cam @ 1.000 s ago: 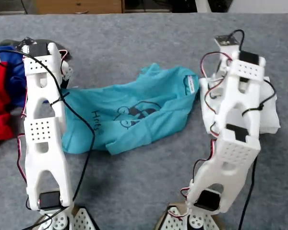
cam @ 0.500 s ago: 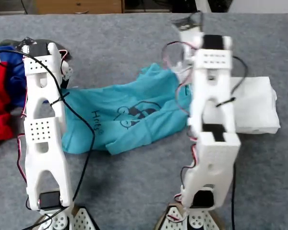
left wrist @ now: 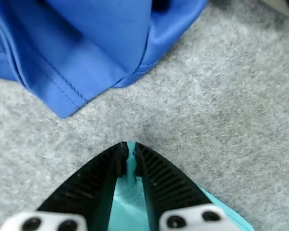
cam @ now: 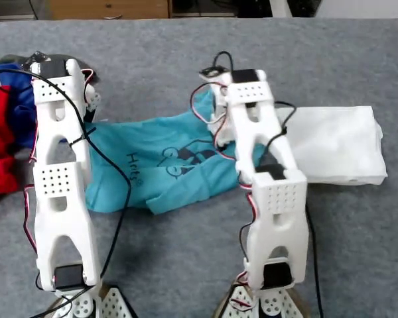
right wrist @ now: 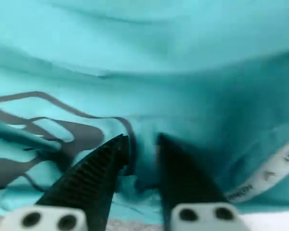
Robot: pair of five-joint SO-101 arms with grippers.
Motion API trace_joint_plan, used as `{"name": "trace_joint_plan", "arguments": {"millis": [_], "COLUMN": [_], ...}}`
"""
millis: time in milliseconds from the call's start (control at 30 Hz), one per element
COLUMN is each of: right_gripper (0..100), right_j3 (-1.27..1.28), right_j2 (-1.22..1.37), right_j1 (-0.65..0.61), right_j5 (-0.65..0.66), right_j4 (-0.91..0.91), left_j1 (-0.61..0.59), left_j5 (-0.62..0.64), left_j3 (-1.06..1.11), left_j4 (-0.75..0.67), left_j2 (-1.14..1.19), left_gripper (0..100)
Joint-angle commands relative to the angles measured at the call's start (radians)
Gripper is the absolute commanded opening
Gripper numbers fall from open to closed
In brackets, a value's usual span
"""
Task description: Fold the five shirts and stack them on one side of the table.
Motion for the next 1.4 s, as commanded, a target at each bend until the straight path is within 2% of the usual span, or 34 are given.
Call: {"name": "trace_joint_plan", "arguments": {"millis": [0, 100, 467, 733, 867, 1000, 1100, 1167, 1233, 1367], "right_gripper": [2.7, 2.7, 0.2, 0.2, 0.2, 0.2, 0.2, 2.9, 10.2, 27.8], "right_j3": [-0.019, -0.038, 0.3, 0.757, 0.955, 1.038, 0.993, 0.923, 0.84, 0.697], "right_j2": [-0.008, -0.025, -0.283, -0.708, -0.865, -0.947, -0.989, -1.006, -1.007, -0.931], "right_j1": [0.053, 0.051, 0.165, 0.255, 0.375, 0.484, 0.533, 0.527, 0.481, 0.298], "right_j5": [0.011, 0.011, 0.012, 0.16, 0.244, 0.338, 0.354, 0.351, 0.292, 0.121], "right_j4": [0.071, 0.196, 0.195, 0.19, 0.112, 0.044, 0.018, 0.005, -0.002, -0.008], "left_j1": [-0.014, -0.02, -0.021, -0.021, -0.021, -0.021, -0.021, -0.021, -0.02, -0.017], "left_j5": [-0.002, -0.002, -0.002, -0.002, -0.002, -0.002, -0.002, -0.002, -0.002, -0.002], "left_j3": [-0.012, -0.012, -0.008, -0.008, -0.008, -0.008, -0.008, -0.009, -0.009, -0.008], "left_j4": [0.008, 0.006, -0.005, -0.005, -0.005, -0.005, -0.005, -0.005, -0.005, -0.005], "left_j2": [-0.062, -0.062, -0.062, -0.062, -0.062, -0.062, -0.062, -0.062, -0.062, -0.062], "left_gripper": [2, 2, 2, 2, 2, 2, 2, 2, 2, 2]}}
